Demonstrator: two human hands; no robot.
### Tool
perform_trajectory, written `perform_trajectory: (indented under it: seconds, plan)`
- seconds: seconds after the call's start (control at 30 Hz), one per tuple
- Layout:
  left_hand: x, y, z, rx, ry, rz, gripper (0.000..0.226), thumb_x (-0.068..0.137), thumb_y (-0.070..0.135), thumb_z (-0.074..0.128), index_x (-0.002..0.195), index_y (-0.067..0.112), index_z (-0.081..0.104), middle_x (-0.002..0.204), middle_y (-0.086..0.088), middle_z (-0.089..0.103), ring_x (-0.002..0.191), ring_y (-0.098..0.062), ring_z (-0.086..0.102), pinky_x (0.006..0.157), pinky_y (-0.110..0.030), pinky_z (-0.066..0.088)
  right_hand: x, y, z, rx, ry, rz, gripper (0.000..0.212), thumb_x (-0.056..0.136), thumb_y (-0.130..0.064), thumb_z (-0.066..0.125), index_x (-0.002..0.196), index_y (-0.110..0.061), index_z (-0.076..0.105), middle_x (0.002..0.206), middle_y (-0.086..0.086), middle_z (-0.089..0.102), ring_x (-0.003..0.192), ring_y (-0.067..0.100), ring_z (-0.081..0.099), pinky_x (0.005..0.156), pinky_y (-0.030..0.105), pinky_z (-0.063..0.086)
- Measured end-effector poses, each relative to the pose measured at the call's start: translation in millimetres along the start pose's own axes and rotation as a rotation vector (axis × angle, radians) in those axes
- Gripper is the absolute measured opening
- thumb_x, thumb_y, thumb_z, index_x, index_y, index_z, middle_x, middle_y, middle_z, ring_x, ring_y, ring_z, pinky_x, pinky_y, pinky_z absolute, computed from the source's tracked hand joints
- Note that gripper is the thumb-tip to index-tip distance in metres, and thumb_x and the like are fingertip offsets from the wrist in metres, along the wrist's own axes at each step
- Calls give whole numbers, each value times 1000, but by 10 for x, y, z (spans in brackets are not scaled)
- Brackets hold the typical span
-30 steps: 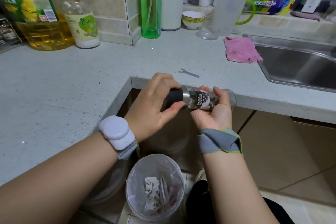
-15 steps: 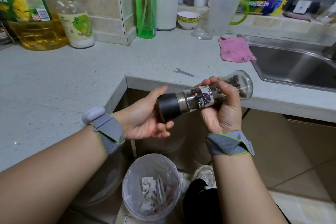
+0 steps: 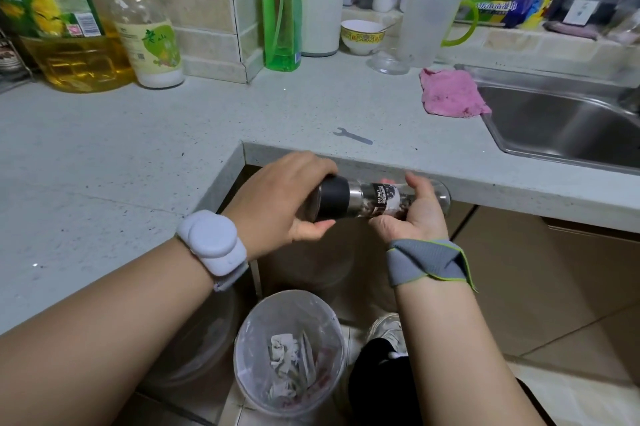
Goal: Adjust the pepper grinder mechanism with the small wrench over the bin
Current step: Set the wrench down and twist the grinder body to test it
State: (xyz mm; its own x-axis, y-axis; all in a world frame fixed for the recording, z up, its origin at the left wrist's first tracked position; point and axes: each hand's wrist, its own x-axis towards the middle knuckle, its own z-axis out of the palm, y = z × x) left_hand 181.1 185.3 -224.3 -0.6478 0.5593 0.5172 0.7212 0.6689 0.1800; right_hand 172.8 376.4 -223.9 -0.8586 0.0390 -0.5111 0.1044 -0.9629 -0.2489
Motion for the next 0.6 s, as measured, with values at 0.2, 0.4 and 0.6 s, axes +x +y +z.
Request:
perform_trajectory:
  seconds: [0.2, 0.4, 0.6]
  plan:
    - [6, 140, 140, -1269, -460, -1035, 58, 89, 71, 31, 118, 23, 47, 69, -10, 62, 54, -21, 57, 67, -34, 58, -128, 18, 27, 6, -154, -153, 20, 86, -1, 60, 69, -9, 53, 56, 4, 59, 54, 14, 61, 52, 25, 55]
    - [15, 96, 143, -987, -185, -591, 43, 85, 53, 61, 111, 23, 45, 90, 2, 55, 63, -6, 57, 63, -21, 53, -128, -4, 108, 97, -135, -154, 17, 86, -1, 61, 72, -7, 53, 64, 4, 57, 53, 15, 61, 50, 24, 56]
    - [-65, 20, 151, -220, 14, -142, 71, 71, 20, 82, 129, 19, 41, 119, -2, 52, 97, -12, 54, 79, -11, 41, -123, -81, 175, 14, -57, -110, 14, 85, -2, 62, 80, -6, 51, 69, 4, 53, 60, 15, 56, 56, 25, 56]
